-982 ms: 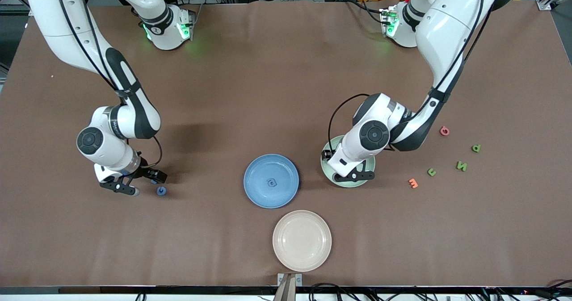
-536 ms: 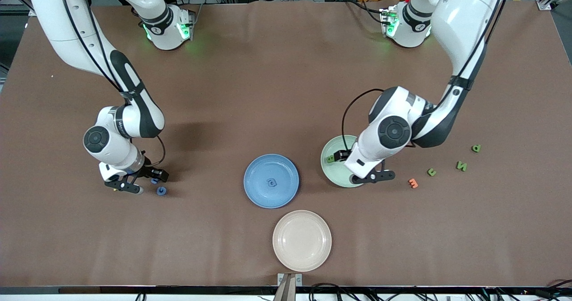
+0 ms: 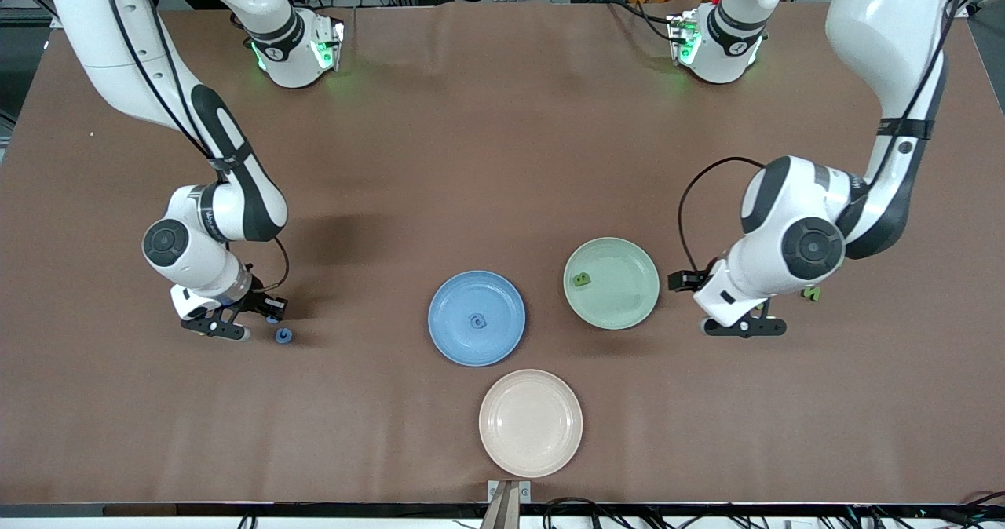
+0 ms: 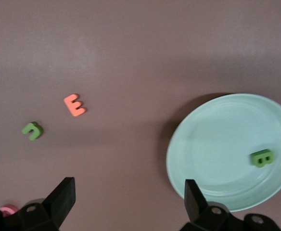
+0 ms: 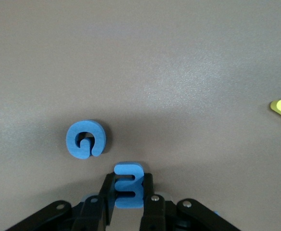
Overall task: Sort letters by color into matching plates
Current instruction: 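Move the right gripper's E onto the blue plate while the left gripper reaches n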
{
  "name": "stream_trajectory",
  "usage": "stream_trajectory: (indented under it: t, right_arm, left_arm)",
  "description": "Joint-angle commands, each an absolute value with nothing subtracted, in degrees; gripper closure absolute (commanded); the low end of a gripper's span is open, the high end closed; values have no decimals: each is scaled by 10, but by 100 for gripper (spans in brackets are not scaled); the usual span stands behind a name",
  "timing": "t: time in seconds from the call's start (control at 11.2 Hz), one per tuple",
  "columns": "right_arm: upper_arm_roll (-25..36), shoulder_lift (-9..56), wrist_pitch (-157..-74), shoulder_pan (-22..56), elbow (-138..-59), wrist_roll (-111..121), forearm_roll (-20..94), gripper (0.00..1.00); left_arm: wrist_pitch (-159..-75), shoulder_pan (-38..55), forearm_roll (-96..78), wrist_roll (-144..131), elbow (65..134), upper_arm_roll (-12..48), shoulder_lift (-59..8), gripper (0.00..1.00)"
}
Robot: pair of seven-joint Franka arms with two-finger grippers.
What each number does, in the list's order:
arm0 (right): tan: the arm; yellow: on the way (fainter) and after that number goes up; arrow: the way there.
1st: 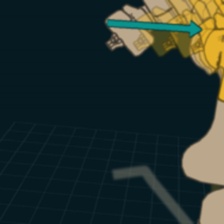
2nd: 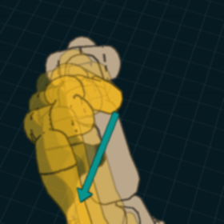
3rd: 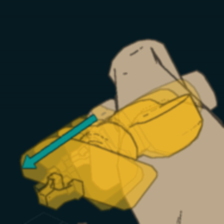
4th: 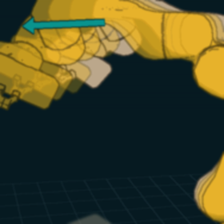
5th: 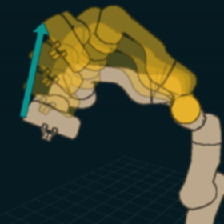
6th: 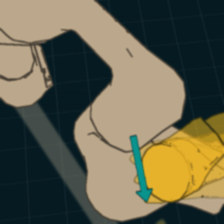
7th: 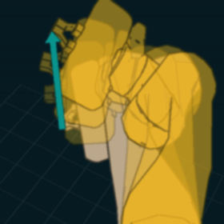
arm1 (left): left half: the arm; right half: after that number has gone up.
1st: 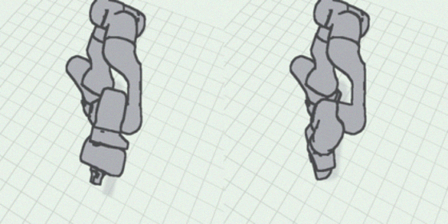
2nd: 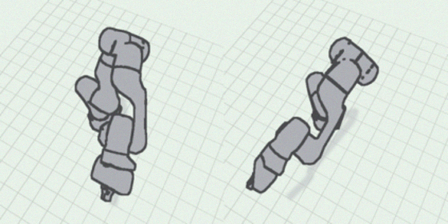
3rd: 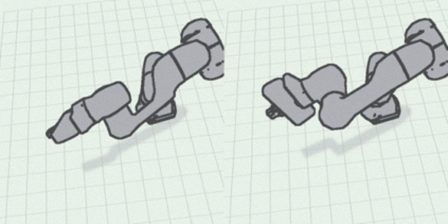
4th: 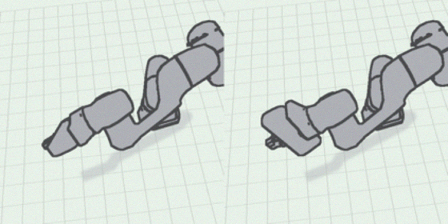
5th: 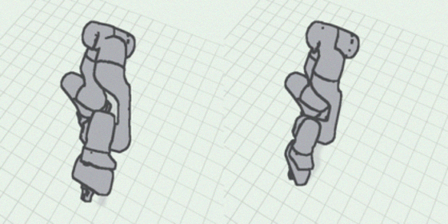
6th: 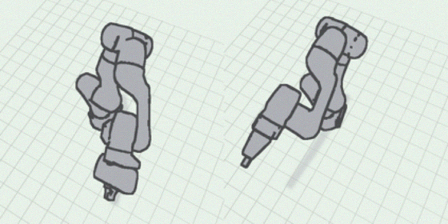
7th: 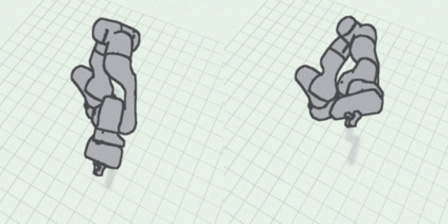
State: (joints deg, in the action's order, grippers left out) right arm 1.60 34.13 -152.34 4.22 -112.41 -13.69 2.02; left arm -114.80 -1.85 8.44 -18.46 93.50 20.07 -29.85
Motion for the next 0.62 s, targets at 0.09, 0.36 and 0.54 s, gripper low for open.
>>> stream_trajectory:
  t: [0.09, 0.36, 0.54]
  right_arm:
    - [14, 331, -1524, 42, -1129, -141, 20, 81]
    - [-10, 320, -1472, 57, -1093, -211, 24, 81]
    - [-18, 321, -1461, 87, -1071, -266, 26, 80]
  left_arm:
    - [-1198, -69, 97, -48, 1023, 205, -255, 0]
    - [-1289, -92, 96, 17, 1099, 196, -241, 0]
    - [-1329, -98, 96, 80, 1128, 175, -240, 0]
